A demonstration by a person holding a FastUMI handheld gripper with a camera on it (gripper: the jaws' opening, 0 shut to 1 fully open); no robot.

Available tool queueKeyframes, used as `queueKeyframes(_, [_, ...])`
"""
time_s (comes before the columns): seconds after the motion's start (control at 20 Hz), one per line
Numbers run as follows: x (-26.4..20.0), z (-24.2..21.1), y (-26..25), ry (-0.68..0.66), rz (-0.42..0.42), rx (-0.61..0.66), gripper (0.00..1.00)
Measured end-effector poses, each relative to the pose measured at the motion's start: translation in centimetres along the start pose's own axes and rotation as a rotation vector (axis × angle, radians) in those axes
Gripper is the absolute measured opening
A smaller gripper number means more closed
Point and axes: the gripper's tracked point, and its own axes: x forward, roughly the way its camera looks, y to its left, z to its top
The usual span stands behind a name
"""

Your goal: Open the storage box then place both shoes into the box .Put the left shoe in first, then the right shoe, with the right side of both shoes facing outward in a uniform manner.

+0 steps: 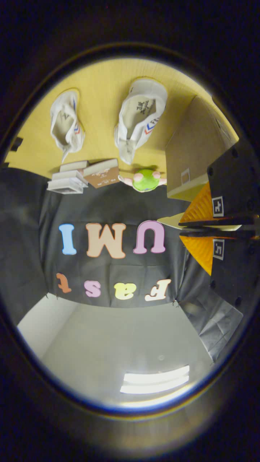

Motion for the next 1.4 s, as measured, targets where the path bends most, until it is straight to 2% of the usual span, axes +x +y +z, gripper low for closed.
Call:
queueKeyframes(0.3, [1.6, -5.5, 9.0, 0.107, 0.102, -0.232, 0.09])
queueKeyframes(0.55, [1.9, -11.8, 13.2, 0.215, 0.176, -0.38, 0.09])
queueKeyframes(0.95, [1.4, -19.4, 14.7, 0.34, 0.23, -0.437, 0.09])
queueKeyframes(1.25, [0.0, -25.0, 12.7, 0.448, 0.222, -0.449, 0.1])
queueKeyframes(1.4, [-2.5, -28.4, 10.8, 0.516, 0.221, -0.492, 0.13])
